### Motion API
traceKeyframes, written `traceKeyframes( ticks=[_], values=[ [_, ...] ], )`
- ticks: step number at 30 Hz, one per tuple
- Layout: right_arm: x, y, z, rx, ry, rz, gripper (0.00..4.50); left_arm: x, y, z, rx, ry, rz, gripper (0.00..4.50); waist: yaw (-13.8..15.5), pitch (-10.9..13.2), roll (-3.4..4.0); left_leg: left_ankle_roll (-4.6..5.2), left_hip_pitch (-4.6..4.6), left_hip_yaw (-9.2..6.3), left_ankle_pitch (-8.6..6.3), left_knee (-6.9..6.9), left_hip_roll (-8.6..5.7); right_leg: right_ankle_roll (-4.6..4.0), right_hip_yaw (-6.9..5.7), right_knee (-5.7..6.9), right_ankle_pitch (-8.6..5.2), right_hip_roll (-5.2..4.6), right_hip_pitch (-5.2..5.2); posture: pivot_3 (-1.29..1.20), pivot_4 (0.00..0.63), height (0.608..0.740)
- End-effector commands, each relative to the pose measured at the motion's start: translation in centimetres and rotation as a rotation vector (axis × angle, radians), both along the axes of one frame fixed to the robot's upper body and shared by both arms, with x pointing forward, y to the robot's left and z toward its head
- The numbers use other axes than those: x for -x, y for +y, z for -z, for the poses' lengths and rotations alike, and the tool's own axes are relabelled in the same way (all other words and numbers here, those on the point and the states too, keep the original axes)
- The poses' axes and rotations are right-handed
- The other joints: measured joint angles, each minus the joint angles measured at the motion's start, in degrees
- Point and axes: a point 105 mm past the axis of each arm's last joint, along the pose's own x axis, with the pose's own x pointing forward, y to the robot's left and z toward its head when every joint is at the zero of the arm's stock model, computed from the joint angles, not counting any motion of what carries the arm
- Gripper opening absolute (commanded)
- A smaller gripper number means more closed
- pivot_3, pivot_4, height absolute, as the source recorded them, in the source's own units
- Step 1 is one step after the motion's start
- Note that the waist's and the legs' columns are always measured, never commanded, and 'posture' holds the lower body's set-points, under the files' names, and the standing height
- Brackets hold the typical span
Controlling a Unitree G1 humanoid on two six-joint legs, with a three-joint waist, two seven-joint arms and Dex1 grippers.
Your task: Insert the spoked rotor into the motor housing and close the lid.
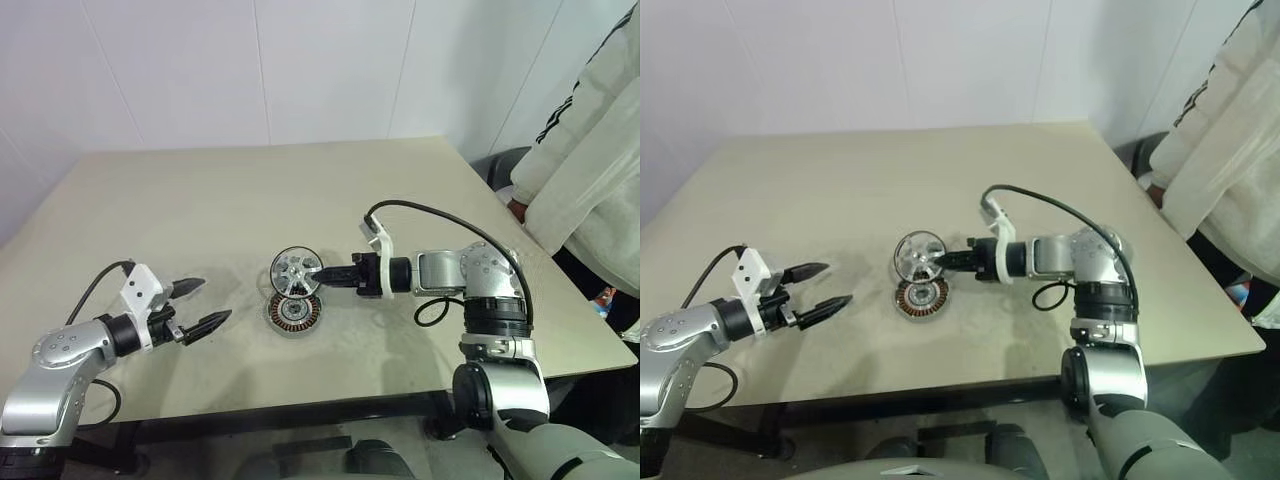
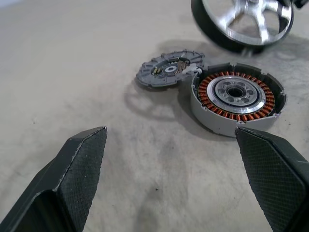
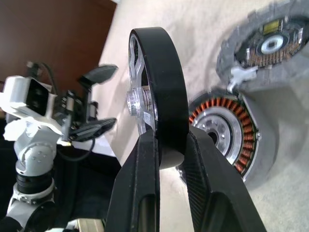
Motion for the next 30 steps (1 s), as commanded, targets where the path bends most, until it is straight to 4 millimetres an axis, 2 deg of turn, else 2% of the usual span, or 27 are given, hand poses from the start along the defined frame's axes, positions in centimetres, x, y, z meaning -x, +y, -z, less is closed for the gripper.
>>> traceKeyframes(
  ticks=[1, 9, 26, 30],
  values=[
    [0.8, 0.6, 0.2, -0.006, 0.018, -0.041, 0.37, -0.1, -0.1, -1.4, -0.002, -0.064, 0.012, 4.50, -0.05, 0.00, 0.00, 0.00, 0.00, 0.00, 0.00, 0.00, 0.00, 0.00, 0.00, 0.00, 0.00, 0.00, 0.00, 0.00, 0.000, 0.740],
    [2.1, 1.0, 1.3, 0.001, 0.057, -0.065, 0.37, -0.1, -0.3, -1.1, 0.000, -0.060, 0.010, 4.50, -0.12, 0.00, 0.00, 0.00, 0.01, 0.00, 0.00, 0.00, 0.01, 0.01, 0.00, 0.01, 0.00, 0.03, 0.00, 0.00, 0.000, 0.740],
    [1.4, 1.5, 1.0, 0.012, 0.066, -0.033, 0.37, 0.0, -0.3, -1.0, 0.002, -0.054, 0.004, 4.50, -0.12, 0.00, 0.00, 0.01, 0.00, 0.00, 0.00, 0.00, 0.01, 0.01, 0.00, 0.00, 0.00, 0.04, 0.00, 0.00, 0.000, 0.740],
    [1.2, 1.7, 0.8, 0.008, 0.064, -0.030, 1.71, 0.0, -0.3, -1.0, 0.002, -0.054, 0.003, 4.50, -0.16, 0.00, 0.00, 0.01, 0.01, 0.00, 0.00, 0.00, 0.02, 0.01, 0.00, 0.00, 0.00, 0.05, 0.00, 0.00, 0.000, 0.740]
  ],
)
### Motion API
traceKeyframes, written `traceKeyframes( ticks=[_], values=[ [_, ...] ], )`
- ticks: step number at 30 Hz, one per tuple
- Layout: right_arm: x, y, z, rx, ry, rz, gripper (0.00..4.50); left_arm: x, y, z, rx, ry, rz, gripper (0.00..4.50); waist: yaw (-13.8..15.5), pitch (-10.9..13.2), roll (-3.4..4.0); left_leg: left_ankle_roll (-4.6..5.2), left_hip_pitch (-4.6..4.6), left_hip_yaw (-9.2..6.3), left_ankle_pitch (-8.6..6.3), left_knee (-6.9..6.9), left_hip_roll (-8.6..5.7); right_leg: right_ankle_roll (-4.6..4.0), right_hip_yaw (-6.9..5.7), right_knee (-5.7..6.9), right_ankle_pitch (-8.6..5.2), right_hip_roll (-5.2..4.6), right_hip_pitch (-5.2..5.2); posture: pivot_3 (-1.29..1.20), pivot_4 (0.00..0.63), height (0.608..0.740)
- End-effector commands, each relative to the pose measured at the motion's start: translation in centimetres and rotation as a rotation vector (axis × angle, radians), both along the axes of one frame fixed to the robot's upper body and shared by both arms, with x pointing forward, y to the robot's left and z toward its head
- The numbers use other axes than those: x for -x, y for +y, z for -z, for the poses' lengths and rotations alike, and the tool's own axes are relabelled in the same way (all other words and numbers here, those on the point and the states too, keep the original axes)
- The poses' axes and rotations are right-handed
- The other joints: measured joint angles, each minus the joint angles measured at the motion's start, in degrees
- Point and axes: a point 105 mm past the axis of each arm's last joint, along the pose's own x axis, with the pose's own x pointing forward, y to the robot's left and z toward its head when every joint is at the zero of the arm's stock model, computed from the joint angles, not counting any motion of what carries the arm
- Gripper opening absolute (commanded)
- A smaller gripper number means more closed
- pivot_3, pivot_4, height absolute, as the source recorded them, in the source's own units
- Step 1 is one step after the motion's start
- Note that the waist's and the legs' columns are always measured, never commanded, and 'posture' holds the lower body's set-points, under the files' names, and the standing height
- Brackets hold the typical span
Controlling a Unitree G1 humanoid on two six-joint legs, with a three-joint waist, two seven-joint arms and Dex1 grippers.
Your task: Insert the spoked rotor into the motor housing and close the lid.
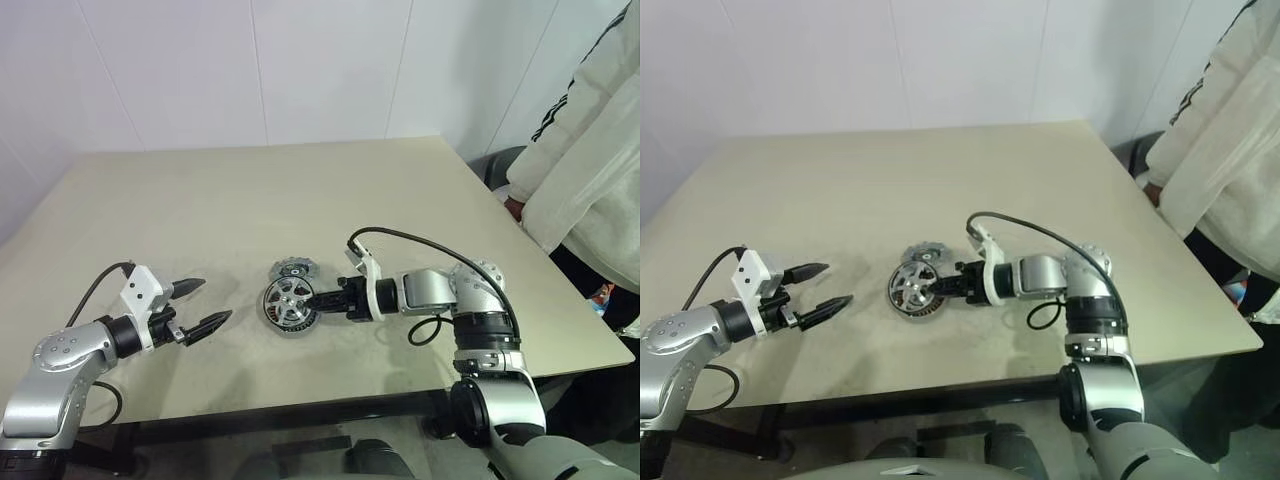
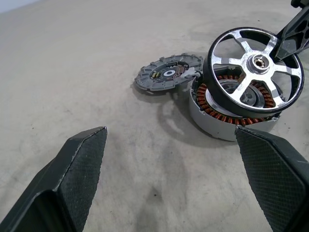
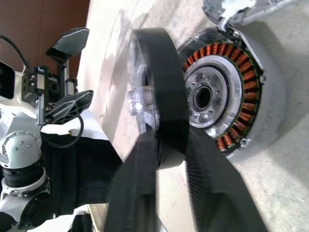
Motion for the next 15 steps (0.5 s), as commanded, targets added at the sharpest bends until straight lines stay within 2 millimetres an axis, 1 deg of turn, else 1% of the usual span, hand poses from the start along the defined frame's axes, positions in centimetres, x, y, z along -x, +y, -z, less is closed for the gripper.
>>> traceKeyframes(
  ticks=[1, 5, 8, 11, 15],
  values=[
    [-0.4, 0.4, -1.6, -0.038, -0.040, -0.008, 2.02, -0.1, -0.3, -1.2, -0.003, -0.053, 0.012, 4.50, 0.01, 0.00, 0.00, 0.00, 0.00, 0.00, 0.00, 0.00, 0.00, 0.00, 0.00, 0.00, 0.00, 0.00, 0.00, 0.00, 0.000, 0.740],
    [-0.5, 0.5, -1.7, -0.038, -0.040, -0.007, 3.44, -0.2, -0.4, -1.2, -0.001, -0.053, 0.013, 4.50, 0.02, 0.00, 0.00, 0.00, -0.01, 0.00, 0.00, 0.00, 0.00, 0.00, 0.00, -0.01, 0.00, 0.00, 0.00, 0.00, 0.000, 0.740],
    [-0.5, 0.2, -2.2, -0.047, -0.064, -0.010, 4.39, -0.2, -0.4, -1.2, 0.000, -0.053, 0.012, 4.50, 0.02, 0.00, 0.00, 0.00, -0.01, 0.00, 0.00, 0.00, 0.00, 0.00, 0.00, -0.01, 0.00, 0.00, 0.00, 0.00, 0.000, 0.740],
    [-0.6, -0.3, -2.7, -0.033, -0.097, -0.013, 4.46, -0.3, -0.4, -1.1, 0.000, -0.052, 0.012, 4.50, 0.02, 0.00, 0.00, 0.00, -0.01, 0.00, 0.00, 0.00, 0.00, 0.00, 0.00, 0.00, 0.00, 0.00, 0.00, 0.00, 0.000, 0.740],
    [-0.8, -1.7, -3.3, 0.005, -0.154, -0.010, 4.46, -0.4, -0.5, -1.1, 0.002, -0.053, 0.014, 4.50, 0.12, 0.00, 0.00, 0.00, -0.03, 0.00, 0.00, 0.00, 0.00, 0.00, -0.01, -0.04, 0.00, 0.00, 0.00, 0.00, 0.000, 0.740]
  ],
)
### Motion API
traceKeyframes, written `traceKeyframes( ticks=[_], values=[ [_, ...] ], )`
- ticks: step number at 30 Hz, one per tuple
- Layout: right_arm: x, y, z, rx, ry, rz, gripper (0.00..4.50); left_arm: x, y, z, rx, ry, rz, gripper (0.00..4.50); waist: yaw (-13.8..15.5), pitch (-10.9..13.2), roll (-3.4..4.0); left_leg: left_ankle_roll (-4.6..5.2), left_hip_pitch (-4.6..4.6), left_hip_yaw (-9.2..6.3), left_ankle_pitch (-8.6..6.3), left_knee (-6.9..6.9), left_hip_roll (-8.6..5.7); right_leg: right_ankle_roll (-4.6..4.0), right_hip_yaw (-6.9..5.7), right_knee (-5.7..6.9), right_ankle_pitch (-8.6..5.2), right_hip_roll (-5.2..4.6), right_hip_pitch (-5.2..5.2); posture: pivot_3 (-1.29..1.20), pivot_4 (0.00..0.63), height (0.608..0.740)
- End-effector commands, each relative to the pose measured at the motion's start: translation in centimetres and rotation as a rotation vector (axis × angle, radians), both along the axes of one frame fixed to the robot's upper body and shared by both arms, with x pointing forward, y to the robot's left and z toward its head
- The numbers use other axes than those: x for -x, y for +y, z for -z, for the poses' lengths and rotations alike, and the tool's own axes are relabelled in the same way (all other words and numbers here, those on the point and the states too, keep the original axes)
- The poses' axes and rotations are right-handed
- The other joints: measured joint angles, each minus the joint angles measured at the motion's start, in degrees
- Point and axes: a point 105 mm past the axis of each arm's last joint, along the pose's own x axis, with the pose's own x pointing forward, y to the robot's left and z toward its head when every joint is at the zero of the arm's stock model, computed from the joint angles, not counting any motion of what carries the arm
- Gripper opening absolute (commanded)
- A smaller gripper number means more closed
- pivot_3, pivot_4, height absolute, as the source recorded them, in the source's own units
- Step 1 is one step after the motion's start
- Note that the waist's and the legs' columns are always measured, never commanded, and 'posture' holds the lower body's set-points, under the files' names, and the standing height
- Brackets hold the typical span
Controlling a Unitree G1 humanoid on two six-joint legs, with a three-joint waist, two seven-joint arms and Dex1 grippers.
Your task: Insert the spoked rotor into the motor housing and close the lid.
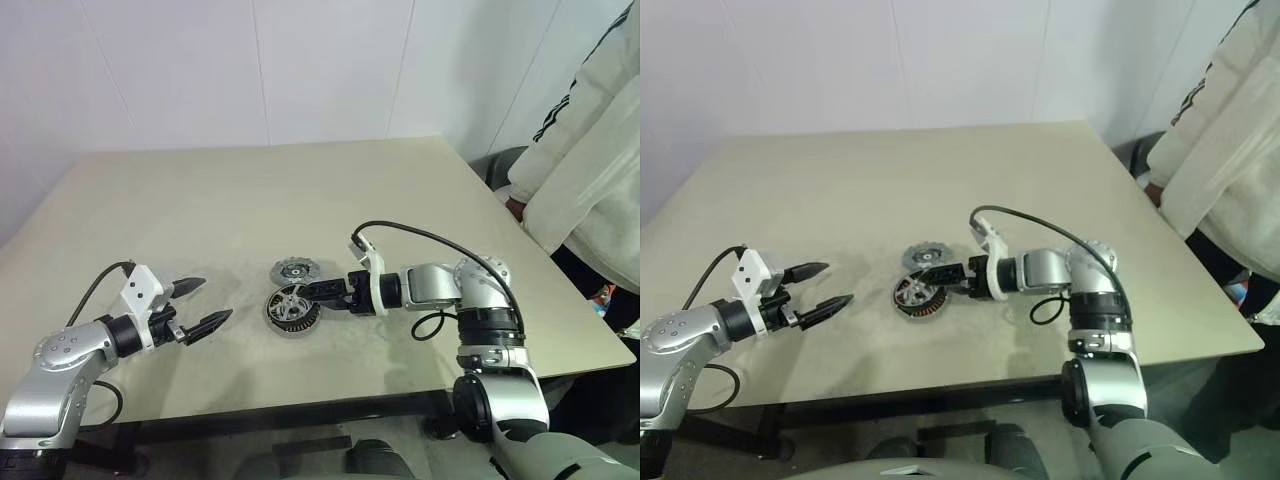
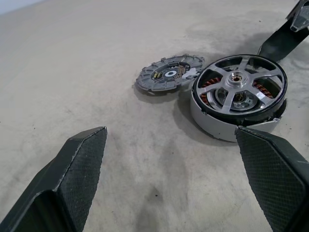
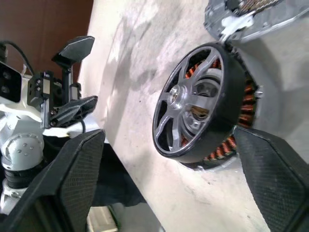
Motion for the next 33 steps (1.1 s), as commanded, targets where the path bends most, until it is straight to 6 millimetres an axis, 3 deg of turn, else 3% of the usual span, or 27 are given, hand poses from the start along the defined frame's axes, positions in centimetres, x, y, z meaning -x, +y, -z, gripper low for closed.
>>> traceKeyframes(
  ticks=[1, 6, 11, 14, 25, 33],
  values=[
    [-0.4, -0.7, -2.3, 0.008, -0.110, -0.022, 4.46, -0.3, -0.4, -1.1, 0.000, -0.051, 0.016, 4.50, 0.00, 0.00, 0.00, 0.00, 0.00, 0.00, 0.00, 0.00, 0.00, 0.00, 0.00, -0.01, 0.00, 0.00, 0.00, 0.00, 0.000, 0.740],
    [-0.9, -1.5, -3.7, 0.067, -0.231, -0.032, 4.46, -0.5, -0.5, -1.1, 0.001, -0.053, 0.021, 4.50, -0.07, 0.00, 0.00, 0.00, 0.02, 0.00, 0.00, 0.00, 0.01, 0.00, 0.00, 0.00, 0.00, 0.03, 0.00, 0.00, 0.000, 0.740],
    [-0.8, -0.8, -4.1, 0.083, -0.337, -0.074, 4.46, -0.6, -0.5, -1.1, 0.002, -0.055, 0.022, 4.50, -0.06, 0.00, -0.01, 0.00, 0.03, 0.00, 0.00, 0.00, 0.03, 0.01, 0.00, 0.00, 0.00, 0.06, 0.00, 0.00, 0.000, 0.740],
    [-1.0, 0.0, -3.3, 0.137, -0.428, -0.105, 3.87, -0.6, -0.7, -1.0, 0.007, -0.055, 0.021, 4.50, -0.02, 0.00, -0.01, 0.00, 0.02, 0.00, 0.00, 0.00, 0.03, 0.01, 0.00, 0.00, 0.00, 0.05, 0.00, 0.00, 0.000, 0.740],
    [-1.3, 3.7, -0.9, 0.188, -0.770, -0.270, 0.12, -0.6, -0.9, -0.8, 0.016, -0.056, 0.014, 4.50, 0.04, 0.00, -0.03, 0.00, 0.04, 0.00, 0.00, 0.01, 0.02, 0.01, -0.01, 0.00, 0.00, 0.02, 0.00, 0.00, 0.000, 0.740],
    [-1.1, 5.3, 1.6, 0.215, -0.774, -0.364, 0.02, -0.5, -1.1, -0.7, 0.027, -0.061, 0.004, 4.50, 0.12, -0.01, -0.04, -0.01, 0.04, -0.02, 0.00, 0.03, 0.01, 0.00, -0.02, 0.02, 0.01, -0.04, 0.00, 0.00, 0.000, 0.740]
  ],
)
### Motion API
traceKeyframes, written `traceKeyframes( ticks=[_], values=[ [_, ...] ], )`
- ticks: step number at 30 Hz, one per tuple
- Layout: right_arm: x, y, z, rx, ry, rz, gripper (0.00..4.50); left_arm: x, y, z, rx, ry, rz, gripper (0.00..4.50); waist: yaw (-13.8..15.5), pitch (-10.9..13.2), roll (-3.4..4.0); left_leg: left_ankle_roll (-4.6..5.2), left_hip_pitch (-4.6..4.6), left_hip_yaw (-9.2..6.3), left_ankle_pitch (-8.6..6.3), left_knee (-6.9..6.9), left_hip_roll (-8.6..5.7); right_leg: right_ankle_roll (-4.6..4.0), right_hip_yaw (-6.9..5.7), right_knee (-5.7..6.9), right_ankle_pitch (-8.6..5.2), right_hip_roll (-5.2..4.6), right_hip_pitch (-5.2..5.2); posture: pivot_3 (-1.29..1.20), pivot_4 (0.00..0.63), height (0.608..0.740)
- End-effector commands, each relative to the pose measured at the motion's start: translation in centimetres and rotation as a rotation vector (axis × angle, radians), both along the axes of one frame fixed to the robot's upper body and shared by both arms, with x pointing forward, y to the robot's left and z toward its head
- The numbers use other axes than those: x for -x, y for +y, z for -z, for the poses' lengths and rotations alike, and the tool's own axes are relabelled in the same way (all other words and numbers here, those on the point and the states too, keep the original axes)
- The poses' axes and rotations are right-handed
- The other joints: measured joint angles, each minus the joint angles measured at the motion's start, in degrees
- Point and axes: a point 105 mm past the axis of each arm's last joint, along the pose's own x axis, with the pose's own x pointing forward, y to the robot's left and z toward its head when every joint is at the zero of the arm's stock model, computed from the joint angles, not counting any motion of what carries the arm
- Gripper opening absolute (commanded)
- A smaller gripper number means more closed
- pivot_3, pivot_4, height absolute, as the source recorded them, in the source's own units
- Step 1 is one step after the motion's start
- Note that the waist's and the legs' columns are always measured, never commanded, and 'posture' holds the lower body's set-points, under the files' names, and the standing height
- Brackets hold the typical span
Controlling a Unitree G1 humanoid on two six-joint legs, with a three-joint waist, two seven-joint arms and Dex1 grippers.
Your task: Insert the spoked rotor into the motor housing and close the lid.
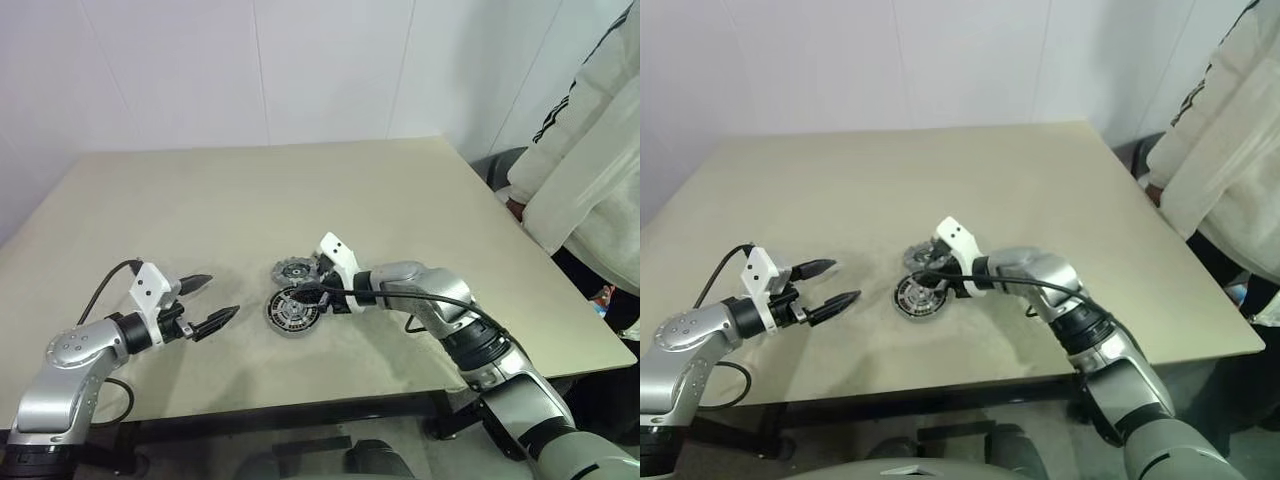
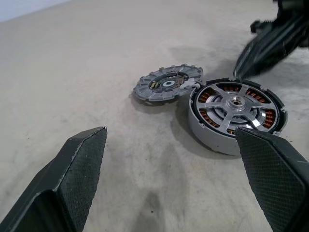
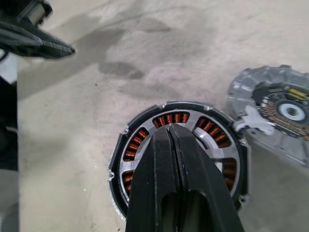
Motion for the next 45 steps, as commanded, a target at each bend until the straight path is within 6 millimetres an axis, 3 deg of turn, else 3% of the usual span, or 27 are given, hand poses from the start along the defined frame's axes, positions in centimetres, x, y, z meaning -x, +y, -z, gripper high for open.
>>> traceKeyframes(
  ticks=[1, 6, 8, 15, 18, 21, 24, 31, 36, 45],
  values=[
    [-0.3, 0.6, 0.2, 0.022, -0.042, -0.028, 0.02, 0.1, -0.3, -0.7, -0.005, -0.040, 0.008, 4.50, -0.02, 0.00, 0.00, 0.00, 0.00, 0.00, 0.00, 0.00, 0.00, 0.00, 0.00, 0.00, 0.00, -0.01, 0.00, 0.00, 0.000, 0.740],
    [-0.2, 0.0, 2.5, 0.126, -0.033, -0.040, 0.02, 0.2, -0.5, -0.7, 0.003, -0.041, 0.003, 4.50, -0.03, -0.02, -0.01, -0.01, 0.03, -0.01, 0.00, 0.00, -0.01, -0.01, 0.00, 0.01, 0.00, -0.02, 0.01, 0.00, 0.000, 0.740],
    [-0.1, 0.0, 2.6, 0.128, -0.029, -0.047, 0.02, 0.2, -0.6, -0.7, 0.005, -0.041, 0.003, 4.50, -0.02, -0.06, 0.00, -0.01, 0.08, -0.01, 0.00, 0.00, -0.01, -0.01, 0.00, 0.03, 0.00, -0.02, 0.06, 0.00, 0.000, 0.740],
    [-0.3, 0.4, -0.9, 0.083, -0.169, -0.129, 0.02, 0.2, -0.8, -0.6, 0.011, -0.039, 0.004, 4.50, -0.01, -0.09, -0.03, -0.02, 0.10, -0.02, 0.01, 0.02, -0.01, -0.01, 0.00, 0.06, 0.00, -0.02, 0.07, 0.00, 0.000, 0.740],
    [-0.3, -0.4, -2.6, 0.109, -0.256, -0.225, 0.02, 0.3, -0.8, -0.5, 0.014, -0.036, 0.002, 4.50, 0.04, -0.07, 0.00, -0.02, 0.04, -0.02, 0.01, 0.03, -0.06, -0.01, -0.01, 0.06, 0.00, -0.07, 0.02, 0.00, 0.000, 0.740],
    [-0.4, -1.8, -2.5, 0.248, -0.379, -0.357, 0.02, 0.3, -0.7, -0.4, 0.016, -0.033, -0.003, 4.50, 0.01, -0.07, 0.00, -0.01, 0.05, -0.02, 0.00, 0.03, -0.07, -0.01, -0.02, 0.05, 0.00, -0.07, 0.03, 0.00, 0.000, 0.740],
    [0.0, -2.9, -2.4, 0.338, -0.446, -0.487, 0.57, 0.3, -0.6, -0.3, 0.014, -0.033, -0.007, 4.50, -0.02, -0.07, -0.01, -0.01, 0.06, -0.03, 0.00, 0.02, -0.05, -0.01, -0.03, 0.03, 0.00, -0.03, 0.03, 0.00, 0.000, 0.740],
    [0.1, -3.8, -2.5, 0.486, -0.615, -0.771, 2.85, 0.4, -0.3, -0.4, 0.008, -0.034, -0.014, 4.50, 0.01, -0.07, -0.01, -0.01, 0.09, -0.02, 0.01, 0.06, -0.05, -0.01, -0.03, 0.08, 0.00, -0.01, 0.04, 0.00, 0.000, 0.740],
    [-0.2, -3.2, -2.0, 0.573, -0.740, -0.914, 4.45, 0.4, -0.2, -0.4, 0.008, -0.037, -0.018, 4.50, 0.01, -0.08, -0.02, -0.02, 0.09, -0.02, 0.01, 0.06, -0.05, -0.01, -0.03, 0.08, 0.00, -0.03, 0.05, 0.00, 0.000, 0.740],
    [-0.6, -2.1, -0.8, 0.626, -0.828, -1.009, 4.45, 0.4, -0.2, -0.5, 0.009, -0.043, -0.027, 4.50, -0.02, -0.08, -0.01, -0.06, 0.10, -0.02, 0.03, 0.06, -0.05, -0.03, -0.02, 0.12, 0.01, -0.06, 0.05, 0.00, 0.000, 0.740]
  ],
)
